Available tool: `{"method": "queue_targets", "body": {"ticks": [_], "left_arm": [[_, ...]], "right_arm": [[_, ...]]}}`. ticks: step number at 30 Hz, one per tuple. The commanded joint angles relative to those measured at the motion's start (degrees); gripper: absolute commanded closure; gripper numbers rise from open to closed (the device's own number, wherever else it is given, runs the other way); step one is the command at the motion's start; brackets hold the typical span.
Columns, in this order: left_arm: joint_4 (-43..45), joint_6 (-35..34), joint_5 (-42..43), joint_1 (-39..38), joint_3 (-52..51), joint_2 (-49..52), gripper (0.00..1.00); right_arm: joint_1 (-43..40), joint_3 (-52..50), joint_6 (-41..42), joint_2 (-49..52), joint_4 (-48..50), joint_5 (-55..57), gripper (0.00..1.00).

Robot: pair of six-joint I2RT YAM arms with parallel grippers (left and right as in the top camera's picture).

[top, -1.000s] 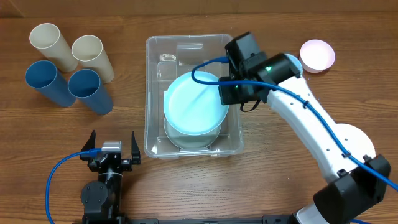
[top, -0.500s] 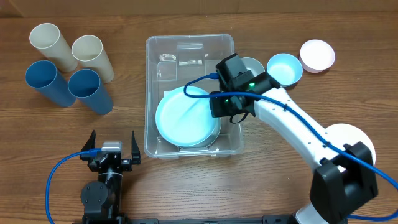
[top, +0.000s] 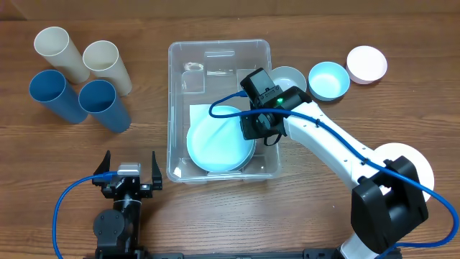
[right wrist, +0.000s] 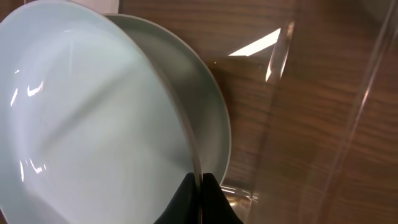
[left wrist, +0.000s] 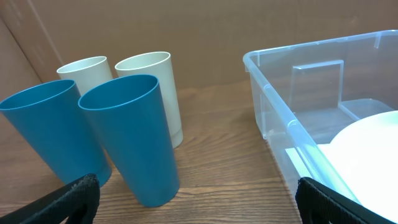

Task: Pack container
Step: 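Lift the light blue plate into the bin onto the grey plate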

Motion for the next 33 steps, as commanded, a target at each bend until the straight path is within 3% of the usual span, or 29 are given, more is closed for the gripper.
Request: {"method": "queue_targets", "body": {"ticks": [1, 16, 17, 19, 21, 28, 33], "left_arm": [[0.2, 1.3, 0.1, 0.2, -0.2, -0.5, 0.00], [0.2, 1.3, 0.1, 0.2, -0.2, -0.4, 0.00], [0.2, 1.2, 0.1, 0.2, -0.2, -0.4, 0.00], [0.2, 1.3, 0.1, 0.2, -0.2, -0.4, 0.00], [0.2, 1.3, 0.1, 0.2, -0.2, -0.5, 0.00], [0.2, 1.3, 0.1, 0.2, -0.2, -0.5, 0.00], [0.2, 1.3, 0.1, 0.2, -0.2, -0.4, 0.00]], "right_arm": [[0.2, -0.6, 0.1, -0.2, 0.2, 2.0, 0.96], [0.2, -0.6, 0.1, -0.2, 0.6, 1.0, 0.96], [0.2, -0.6, 0.0, -0.2, 0.6, 0.6, 0.95], [0.2, -0.6, 0.0, -0.2, 0.7, 0.2, 0.67], [0.2, -0.6, 0.0, -0.2, 0.6, 0.2, 0.61], [0.2, 0.4, -0.4, -0.2, -0.2, -0.2, 0.64], [0.2, 16.4, -3.1, -0.2, -12.0, 1.0, 0.60]]}}
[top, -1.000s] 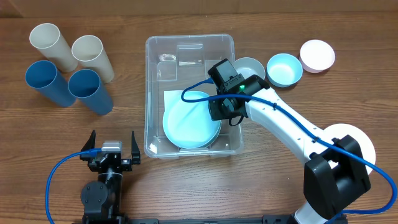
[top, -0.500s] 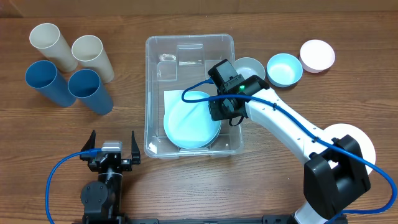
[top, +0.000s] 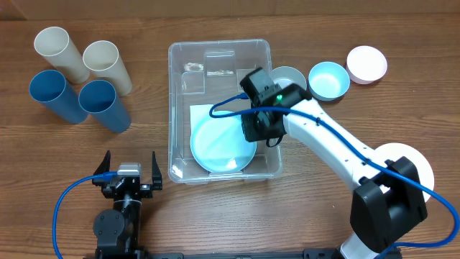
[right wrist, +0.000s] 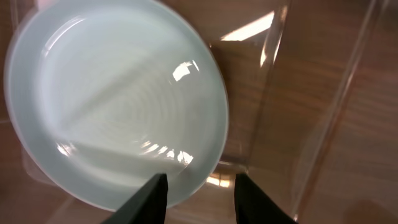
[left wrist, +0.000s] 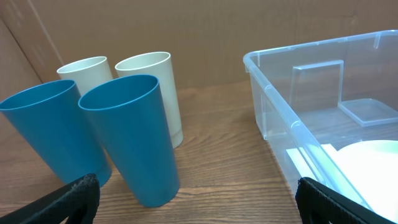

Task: Pack container
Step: 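Lift the light blue plate into the bin onto the grey plate, then grip the white plate rim with the right gripper and lift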

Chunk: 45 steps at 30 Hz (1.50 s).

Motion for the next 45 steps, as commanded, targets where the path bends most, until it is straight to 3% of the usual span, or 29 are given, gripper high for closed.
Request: {"method": "queue_targets", "body": {"ticks": [1, 4, 6, 13, 20, 25, 30, 45], "left_arm": [[0.2, 1.3, 0.1, 0.2, -0.2, -0.4, 0.00], [0.2, 1.3, 0.1, 0.2, -0.2, -0.5, 0.00], [0.2, 1.3, 0.1, 0.2, -0.2, -0.5, 0.00], [0.2, 1.3, 0.1, 0.2, -0.2, -0.5, 0.00], [0.1, 1.3, 0.1, 0.2, -0.2, -0.4, 0.00], [0.1, 1.3, 0.1, 0.2, -0.2, -0.5, 0.00], [0.1, 1.3, 0.1, 0.2, -0.2, -0.4, 0.00], [0.2, 1.3, 0.1, 0.2, -0.2, -0.4, 0.00]], "right_arm": [[0.0, 16.4, -1.9, -0.5, -7.1, 2.5, 0.59], [-2.6, 29.3, -2.0, -0.5, -16.7, 6.4, 0.46], [-8.3, 36.1, -1.8, -0.5, -24.7, 7.4, 0.43], [-36.4, 38.9, 3.0, -1.8, -36.0, 7.1, 0.36], [-65.7, 30.6, 3.4, -2.0, -35.1, 2.6, 0.34], [-79.1, 10.6, 6.4, -2.0, -25.8, 0.6, 0.35], [-85.3, -5.3, 7.0, -2.0, -14.4, -1.6, 0.36], [-87.2, -22.6, 10.0, -2.0, -3.2, 4.5, 0.39]]}}
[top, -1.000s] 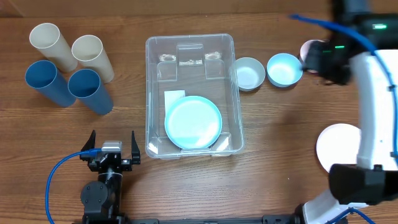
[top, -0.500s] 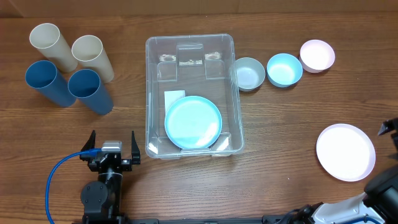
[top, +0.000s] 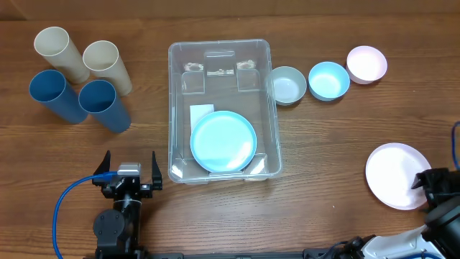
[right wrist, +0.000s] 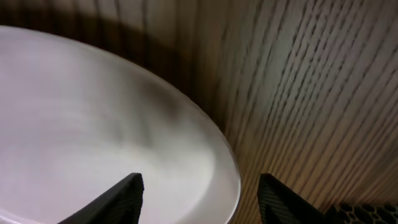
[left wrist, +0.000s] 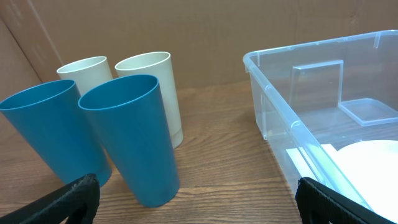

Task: Pack container
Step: 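Grip the white plate rim with the right gripper and lift, then place the white plate on the stack in the bin and release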

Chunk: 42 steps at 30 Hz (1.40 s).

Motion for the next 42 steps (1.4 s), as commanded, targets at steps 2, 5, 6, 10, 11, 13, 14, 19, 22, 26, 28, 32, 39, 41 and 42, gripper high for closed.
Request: {"method": "queue_targets", "body": {"ticks": [2, 5, 6, 10, 11, 13, 14, 19, 22, 26, 28, 32, 39, 41, 42], "left_arm": [[0.2, 1.3, 0.1, 0.2, -0.2, -0.4, 0.00], [0.2, 1.3, 0.1, 0.2, -0.2, -0.4, 0.00], [0.2, 1.3, 0.1, 0.2, -0.2, -0.4, 0.00], [0.2, 1.3, 0.1, 0.2, -0.2, -0.4, 0.00], [0.2, 1.2, 0.1, 0.2, -0.2, -0.4, 0.00], [0.2, 1.3, 0.1, 0.2, -0.2, -0.4, 0.00], [0.2, 1.3, 0.1, 0.2, -0.2, -0.4, 0.00], [0.2, 1.3, 0.1, 0.2, -0.2, -0.4, 0.00], [0.2, 1.3, 0.1, 0.2, -0.2, -0.4, 0.00], [0.2, 1.3, 0.1, 0.2, -0.2, -0.4, 0.00], [0.2, 1.3, 0.1, 0.2, -0.2, -0.4, 0.00], [0.2, 1.3, 0.1, 0.2, -0.2, -0.4, 0.00], [0.2, 1.3, 0.1, 0.2, -0.2, -0.4, 0.00], [0.2, 1.3, 0.1, 0.2, -0.2, -0.4, 0.00], [0.2, 1.3, 0.1, 0.2, -0.2, -0.4, 0.00]], "right_arm": [[-0.4, -4.4, 2.8, -0.9, 2.7, 1.2, 0.39], [-0.4, -6.5, 2.7, -0.9, 5.4, 1.2, 0.51], [-0.4, -7.3, 2.7, -0.9, 6.7, 1.2, 0.62], [0.0, -11.3, 2.8, -0.9, 13.3, 0.9, 0.96], [0.0, -12.1, 3.4, -0.9, 14.9, 0.7, 0.96], [0.1, -12.5, 3.8, -0.9, 17.8, -0.8, 0.96], [0.1, -12.5, 3.8, -0.9, 18.7, -2.0, 0.96], [0.2, -10.0, 3.8, -0.9, 23.1, -12.1, 0.96], [1.4, -4.6, 1.2, -1.0, 22.3, -19.8, 0.96], [4.6, 3.9, -2.6, -2.1, 18.7, -27.9, 0.96], [6.4, 7.6, -5.3, -3.1, 16.7, -30.7, 0.96], [11.4, 14.7, -11.6, -5.9, 11.3, -35.7, 0.96], [30.9, 18.3, -17.4, -16.4, 7.7, -38.7, 0.96], [37.8, 18.3, -17.4, -18.5, 8.2, -35.7, 0.96], [41.9, 18.3, -17.4, -19.2, 8.5, -33.4, 0.96]]}}
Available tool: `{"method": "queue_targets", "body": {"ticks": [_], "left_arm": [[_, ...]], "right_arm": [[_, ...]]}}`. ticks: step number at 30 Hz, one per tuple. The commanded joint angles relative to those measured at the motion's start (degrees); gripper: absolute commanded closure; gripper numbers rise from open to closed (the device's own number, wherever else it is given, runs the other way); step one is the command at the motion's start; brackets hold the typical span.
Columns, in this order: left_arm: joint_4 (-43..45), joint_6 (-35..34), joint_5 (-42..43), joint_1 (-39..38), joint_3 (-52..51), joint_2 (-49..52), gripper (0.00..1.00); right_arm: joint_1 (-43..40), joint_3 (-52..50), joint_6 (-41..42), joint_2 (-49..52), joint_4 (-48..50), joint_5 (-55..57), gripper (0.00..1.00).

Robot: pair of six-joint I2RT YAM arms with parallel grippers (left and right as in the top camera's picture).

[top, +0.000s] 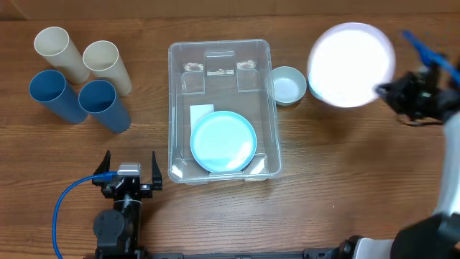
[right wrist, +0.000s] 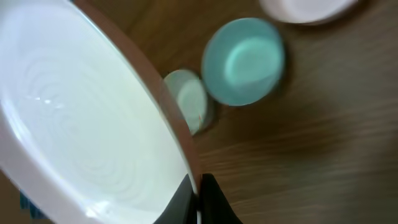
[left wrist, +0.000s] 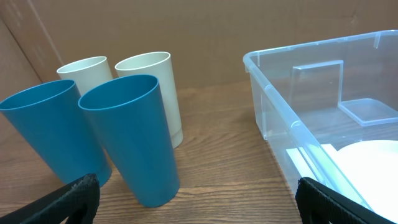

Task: Pack container
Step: 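Place the white plate on the stack in the bin and release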

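Observation:
The clear plastic container (top: 175,108) stands mid-table with a light blue plate (top: 223,141) lying flat in it. My right gripper (top: 384,88) is shut on the rim of a pink plate (top: 351,55), held in the air at the far right above the bowls; the wrist view shows the plate (right wrist: 81,124) tilted with the fingers (right wrist: 199,193) pinching its edge. My left gripper (left wrist: 199,199) rests open at the table's front, left of the container (left wrist: 323,93).
Two cream cups (top: 106,63) and two blue cups (top: 103,105) stand at the far left. A grey-green bowl (top: 289,85) sits by the container's right wall; a blue bowl (right wrist: 244,60) and a pink bowl (right wrist: 308,7) lie beyond it.
My right gripper was open at the pink plate lying at the table's front right; now it is shut on that plate's rim and holds it up at the back right.
My right gripper held the light blue plate tilted inside the container. Then it stood open over the plate lying flat there. Then it was at the pink plate at the front right. Now it holds the pink plate aloft. The left arm stayed still.

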Motion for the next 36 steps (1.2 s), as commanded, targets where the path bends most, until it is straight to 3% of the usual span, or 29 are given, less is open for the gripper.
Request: {"method": "queue_targets", "body": {"ticks": [1, 6, 11, 22, 33, 34, 36], "left_arm": [[0.2, 1.2, 0.1, 0.2, -0.2, -0.5, 0.00], [0.2, 1.2, 0.1, 0.2, -0.2, -0.4, 0.00], [0.2, 1.3, 0.1, 0.2, -0.2, -0.4, 0.00], [0.2, 1.3, 0.1, 0.2, -0.2, -0.4, 0.00], [0.2, 1.3, 0.1, 0.2, -0.2, -0.4, 0.00], [0.2, 1.3, 0.1, 0.2, -0.2, -0.4, 0.00], [0.2, 1.3, 0.1, 0.2, -0.2, -0.4, 0.00]], "right_arm": [[13.4, 1.7, -1.8, -4.4, 1.1, 5.1, 0.96], [33.6, 1.7, 0.0, -3.2, 3.3, 19.5, 0.96], [45.4, 1.6, 2.6, 1.4, 4.5, 29.0, 0.96], [50.6, 1.6, 3.0, 14.0, 4.0, 29.7, 0.96], [53.3, 0.5, 3.0, 15.3, 2.4, 31.8, 0.96], [53.3, 0.5, 3.0, 15.3, 2.3, 31.8, 0.94], [53.3, 0.5, 3.0, 15.3, 2.0, 31.8, 0.70]]}}
